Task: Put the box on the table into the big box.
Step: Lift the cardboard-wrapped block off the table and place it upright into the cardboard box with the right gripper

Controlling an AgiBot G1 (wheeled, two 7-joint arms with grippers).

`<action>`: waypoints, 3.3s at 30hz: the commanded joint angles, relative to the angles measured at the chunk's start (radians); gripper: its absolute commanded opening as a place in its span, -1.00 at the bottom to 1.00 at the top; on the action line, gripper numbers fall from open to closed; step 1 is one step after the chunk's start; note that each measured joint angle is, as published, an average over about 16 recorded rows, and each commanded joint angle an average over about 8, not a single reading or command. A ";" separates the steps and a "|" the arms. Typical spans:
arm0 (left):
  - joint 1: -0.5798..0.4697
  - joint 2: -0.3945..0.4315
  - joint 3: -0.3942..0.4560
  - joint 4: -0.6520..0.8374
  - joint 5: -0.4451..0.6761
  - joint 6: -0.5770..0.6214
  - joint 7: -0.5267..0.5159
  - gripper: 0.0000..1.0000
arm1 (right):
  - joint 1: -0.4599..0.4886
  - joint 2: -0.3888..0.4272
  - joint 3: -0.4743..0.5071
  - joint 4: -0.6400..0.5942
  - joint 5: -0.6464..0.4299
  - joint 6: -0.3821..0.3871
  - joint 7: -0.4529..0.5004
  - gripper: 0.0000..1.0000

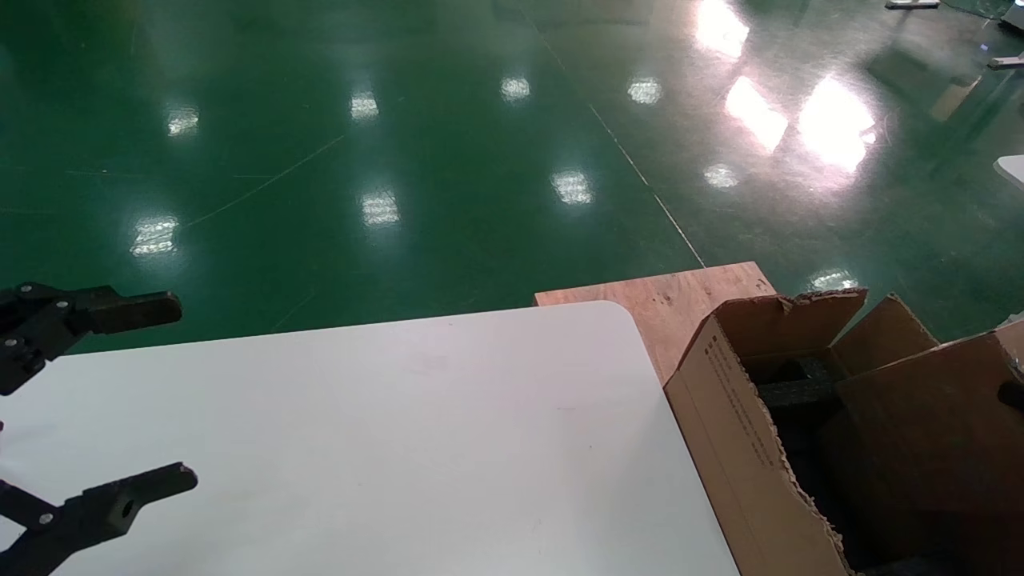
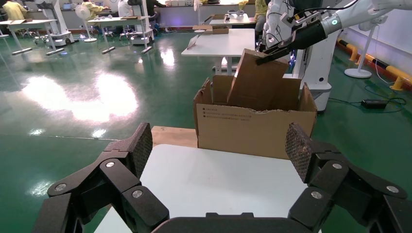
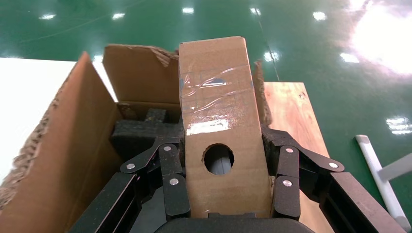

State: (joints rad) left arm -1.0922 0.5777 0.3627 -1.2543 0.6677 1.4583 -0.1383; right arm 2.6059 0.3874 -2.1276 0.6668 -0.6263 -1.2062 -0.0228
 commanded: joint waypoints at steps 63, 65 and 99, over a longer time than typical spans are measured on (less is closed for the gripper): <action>0.000 0.000 0.000 0.000 0.000 0.000 0.000 1.00 | -0.055 -0.073 -0.136 -0.044 0.151 0.081 0.050 -1.00; 0.000 0.000 0.000 0.000 0.000 0.000 0.000 1.00 | -0.094 -0.056 -0.095 -0.021 0.144 0.093 0.055 -1.00; 0.000 0.000 0.001 0.000 0.000 0.000 0.000 1.00 | -0.368 0.041 0.077 0.373 0.036 0.417 0.248 -1.00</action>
State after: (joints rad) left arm -1.0924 0.5775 0.3633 -1.2543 0.6673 1.4581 -0.1380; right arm 2.2453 0.4209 -2.0537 1.0299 -0.5880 -0.7928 0.2178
